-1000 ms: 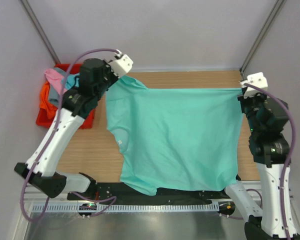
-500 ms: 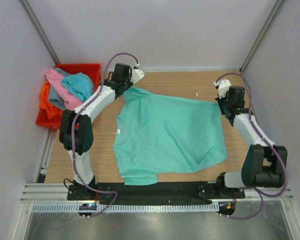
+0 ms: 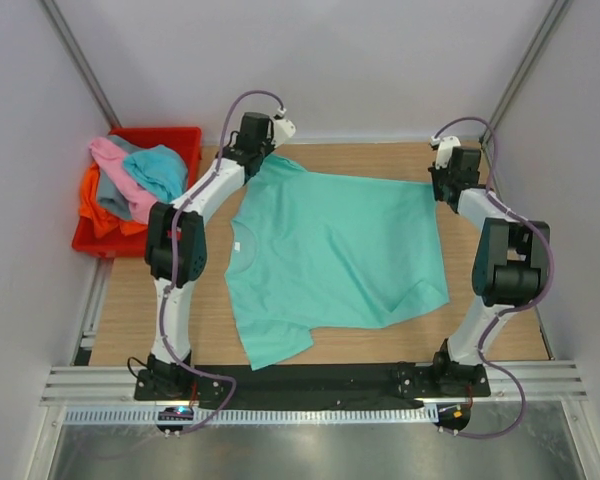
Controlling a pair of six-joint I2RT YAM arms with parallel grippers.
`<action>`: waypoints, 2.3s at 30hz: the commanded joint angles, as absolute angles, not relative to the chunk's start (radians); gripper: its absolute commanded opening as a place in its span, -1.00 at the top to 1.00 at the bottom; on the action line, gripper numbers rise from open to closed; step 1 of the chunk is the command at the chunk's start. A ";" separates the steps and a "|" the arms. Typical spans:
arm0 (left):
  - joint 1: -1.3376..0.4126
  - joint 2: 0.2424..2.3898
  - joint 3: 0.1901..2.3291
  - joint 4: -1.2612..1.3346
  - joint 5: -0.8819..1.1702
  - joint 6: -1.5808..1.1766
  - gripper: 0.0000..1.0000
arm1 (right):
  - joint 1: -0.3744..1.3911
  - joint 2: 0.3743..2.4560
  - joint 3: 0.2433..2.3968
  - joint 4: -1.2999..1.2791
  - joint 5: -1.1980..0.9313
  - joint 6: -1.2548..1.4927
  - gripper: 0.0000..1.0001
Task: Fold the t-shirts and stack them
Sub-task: Flatten the tshirt out
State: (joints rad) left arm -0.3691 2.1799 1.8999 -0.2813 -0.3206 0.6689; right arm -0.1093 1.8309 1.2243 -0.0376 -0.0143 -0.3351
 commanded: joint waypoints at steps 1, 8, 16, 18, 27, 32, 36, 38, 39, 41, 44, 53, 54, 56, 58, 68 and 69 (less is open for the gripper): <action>-0.359 2.116 1.976 -0.196 -0.364 0.657 1.00 | -0.124 1.721 1.331 0.006 -0.021 -0.298 0.98; -0.360 1.789 1.823 -0.262 -0.331 0.569 1.00 | -0.132 1.439 1.322 -0.120 -0.051 -0.316 0.98; -0.357 1.380 1.654 -0.514 -0.149 0.209 1.00 | -0.132 1.102 1.354 -0.354 -0.139 -0.181 0.98; -0.359 1.295 1.621 -0.555 -0.111 0.158 1.00 | -0.132 1.039 1.388 -0.409 -0.156 -0.152 0.97; -0.357 1.155 1.851 -0.735 -0.158 0.176 1.00 | -0.132 0.888 1.686 -0.601 -0.178 -0.124 0.97; -0.359 1.265 2.072 -0.765 -0.160 0.215 1.00 | -0.132 0.943 1.784 -0.609 -0.172 -0.141 0.97; -0.359 1.339 2.112 -0.750 -0.189 0.268 1.00 | -0.132 0.954 1.695 -0.552 -0.153 -0.169 0.97; -0.359 1.374 2.079 -0.720 -0.210 0.304 1.00 | -0.132 0.965 1.606 -0.520 -0.144 -0.181 0.98; -0.357 1.409 2.059 -0.704 -0.216 0.317 1.00 | -0.132 0.977 1.574 -0.485 -0.141 -0.201 0.97; -0.351 1.454 1.988 -0.632 -0.235 0.336 1.00 | -0.132 1.024 1.487 -0.437 -0.120 -0.218 0.98; -0.316 1.563 1.922 -0.542 -0.221 0.307 1.00 | -0.133 1.136 1.401 -0.368 -0.098 -0.245 0.98; -0.272 1.979 2.294 -0.523 -0.222 0.305 1.00 | -0.161 1.463 1.561 -0.247 -0.078 -0.210 0.97; -0.273 1.989 2.333 -0.550 -0.219 0.304 1.00 | -0.161 1.466 1.581 -0.250 -0.078 -0.206 0.97; -0.275 1.952 2.373 -0.560 -0.213 0.296 1.00 | -0.161 1.442 1.620 -0.270 -0.092 -0.198 0.98; -0.282 1.890 2.323 -0.560 -0.204 0.284 1.00 | -0.161 1.404 1.628 -0.284 -0.095 -0.196 0.98; -0.334 1.286 1.899 -0.622 -0.209 0.242 1.00 | -0.161 0.919 1.451 -0.492 -0.175 -0.213 0.98; -0.336 1.234 1.896 -0.639 -0.212 0.244 1.00 | -0.160 0.841 1.439 -0.511 -0.179 -0.233 0.97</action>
State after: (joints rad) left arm -0.3408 1.3342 1.9316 -0.6037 -0.1825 0.2607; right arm -0.1520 0.9882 1.4807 -0.4385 -0.1684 -0.2039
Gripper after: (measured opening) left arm 0.004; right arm 0.029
